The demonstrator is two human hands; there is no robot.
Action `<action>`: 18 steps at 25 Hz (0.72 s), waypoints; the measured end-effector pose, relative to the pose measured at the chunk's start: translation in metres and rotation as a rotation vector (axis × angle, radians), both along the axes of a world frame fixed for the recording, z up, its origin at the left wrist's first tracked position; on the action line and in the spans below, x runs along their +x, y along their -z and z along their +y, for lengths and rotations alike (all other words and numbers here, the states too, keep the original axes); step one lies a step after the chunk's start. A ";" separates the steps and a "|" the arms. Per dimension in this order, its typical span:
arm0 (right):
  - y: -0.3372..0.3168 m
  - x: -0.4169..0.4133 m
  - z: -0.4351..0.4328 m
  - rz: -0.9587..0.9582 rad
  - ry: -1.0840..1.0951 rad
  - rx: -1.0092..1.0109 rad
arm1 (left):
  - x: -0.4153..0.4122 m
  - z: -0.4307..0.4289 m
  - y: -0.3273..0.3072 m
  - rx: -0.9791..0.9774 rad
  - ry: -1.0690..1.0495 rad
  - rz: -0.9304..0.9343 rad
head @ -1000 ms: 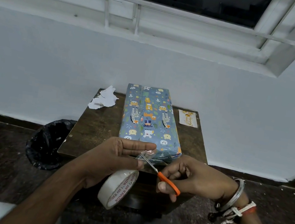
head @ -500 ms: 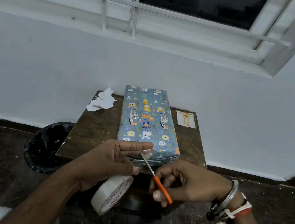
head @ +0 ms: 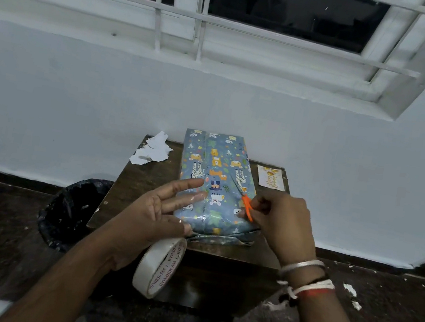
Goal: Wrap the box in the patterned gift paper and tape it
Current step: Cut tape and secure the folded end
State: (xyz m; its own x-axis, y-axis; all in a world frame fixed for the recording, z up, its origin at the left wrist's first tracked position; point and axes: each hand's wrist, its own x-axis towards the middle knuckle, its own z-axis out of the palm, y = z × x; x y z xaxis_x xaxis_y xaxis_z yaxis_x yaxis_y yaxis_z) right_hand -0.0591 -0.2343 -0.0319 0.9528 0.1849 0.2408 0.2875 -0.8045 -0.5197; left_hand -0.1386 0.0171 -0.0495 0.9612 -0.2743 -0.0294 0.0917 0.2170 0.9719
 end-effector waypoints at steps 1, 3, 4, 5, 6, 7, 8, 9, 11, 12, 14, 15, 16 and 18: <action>0.005 0.008 0.006 0.002 -0.007 -0.145 | 0.000 -0.002 -0.002 0.011 -0.008 -0.001; 0.014 0.015 0.019 0.065 -0.018 -0.335 | -0.003 -0.005 -0.006 0.024 -0.035 0.011; 0.015 0.015 0.023 0.028 -0.001 -0.371 | -0.003 -0.005 -0.007 0.039 -0.049 0.016; 0.012 0.013 0.027 -0.040 0.018 -0.351 | -0.004 -0.005 -0.007 0.060 -0.055 0.011; 0.009 0.007 0.029 -0.110 0.001 -0.234 | -0.005 -0.004 -0.007 0.079 -0.052 0.004; 0.003 -0.001 0.032 -0.122 -0.048 -0.044 | -0.006 -0.004 -0.008 0.091 -0.040 -0.002; -0.001 -0.010 0.035 -0.064 -0.121 0.169 | -0.006 -0.004 -0.008 0.100 -0.025 -0.009; -0.005 -0.019 0.038 0.045 -0.219 0.330 | -0.007 -0.003 -0.007 0.116 -0.009 -0.021; -0.004 -0.026 0.042 0.157 -0.363 0.376 | -0.008 -0.002 -0.004 0.169 0.013 -0.050; -0.001 -0.025 0.041 0.143 -0.391 0.326 | -0.009 -0.002 -0.003 0.190 0.024 -0.059; 0.003 -0.023 0.038 0.090 -0.400 0.259 | -0.011 -0.002 -0.001 0.239 0.058 -0.076; 0.004 -0.023 0.037 0.071 -0.410 0.263 | -0.013 -0.003 0.001 0.275 0.075 -0.087; 0.005 -0.025 0.037 0.044 -0.414 0.273 | -0.014 -0.003 0.002 0.303 0.087 -0.094; 0.009 -0.033 0.041 -0.018 -0.388 0.334 | -0.015 -0.002 0.003 0.295 0.080 -0.091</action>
State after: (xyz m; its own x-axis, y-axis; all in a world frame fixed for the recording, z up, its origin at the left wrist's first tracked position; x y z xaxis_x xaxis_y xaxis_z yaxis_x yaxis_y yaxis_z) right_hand -0.0924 -0.1936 -0.0413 0.8242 0.4346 0.3631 0.5436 -0.4273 -0.7225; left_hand -0.1541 0.0154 -0.0526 0.9391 -0.3421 -0.0336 0.0067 -0.0797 0.9968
